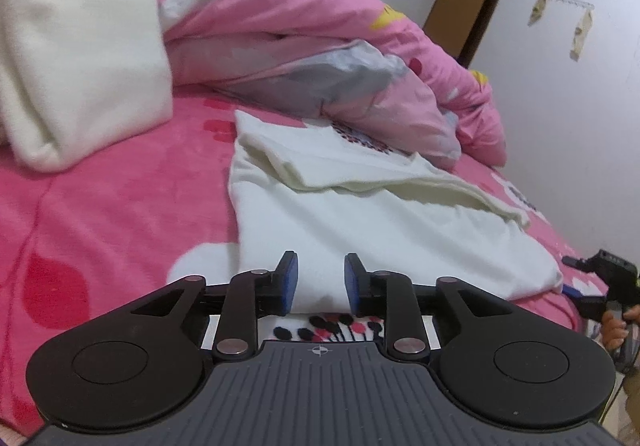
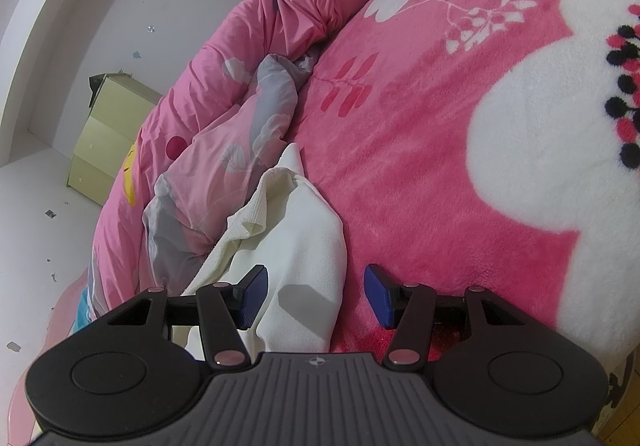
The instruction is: Fold clothes
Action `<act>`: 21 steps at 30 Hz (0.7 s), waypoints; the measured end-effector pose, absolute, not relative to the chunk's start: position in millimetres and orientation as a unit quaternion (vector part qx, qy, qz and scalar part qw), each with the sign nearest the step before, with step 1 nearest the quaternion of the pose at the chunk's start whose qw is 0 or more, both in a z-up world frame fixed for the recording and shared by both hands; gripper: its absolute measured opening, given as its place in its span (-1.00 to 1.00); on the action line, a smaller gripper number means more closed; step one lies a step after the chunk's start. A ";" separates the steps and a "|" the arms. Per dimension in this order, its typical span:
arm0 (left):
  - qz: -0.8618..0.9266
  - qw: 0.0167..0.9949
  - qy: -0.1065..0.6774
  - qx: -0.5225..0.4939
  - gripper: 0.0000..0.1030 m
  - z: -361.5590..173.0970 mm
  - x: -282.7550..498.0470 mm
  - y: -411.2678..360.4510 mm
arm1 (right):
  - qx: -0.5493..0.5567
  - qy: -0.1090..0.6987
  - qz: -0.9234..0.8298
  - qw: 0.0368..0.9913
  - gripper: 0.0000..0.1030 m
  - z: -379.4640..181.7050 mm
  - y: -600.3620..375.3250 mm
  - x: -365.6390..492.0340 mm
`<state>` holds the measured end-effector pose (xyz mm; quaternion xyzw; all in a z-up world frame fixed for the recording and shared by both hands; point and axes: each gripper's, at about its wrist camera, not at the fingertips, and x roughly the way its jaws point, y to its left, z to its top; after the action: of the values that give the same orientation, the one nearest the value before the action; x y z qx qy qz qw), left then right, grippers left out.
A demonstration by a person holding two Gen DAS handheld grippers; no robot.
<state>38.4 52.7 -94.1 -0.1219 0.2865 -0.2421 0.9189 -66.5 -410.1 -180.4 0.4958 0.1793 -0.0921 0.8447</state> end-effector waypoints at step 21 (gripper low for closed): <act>-0.239 0.911 0.310 -0.131 -0.43 -109.3 43.4 57.5 | 0.497 0.179 -0.092 0.844 0.08 -181.0 -409.8 -66.0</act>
<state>43.4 57.5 -109.3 -0.1312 0.3103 -0.2394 0.9106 -66.0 -409.8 -181.0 0.4966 0.1785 -0.0925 0.8444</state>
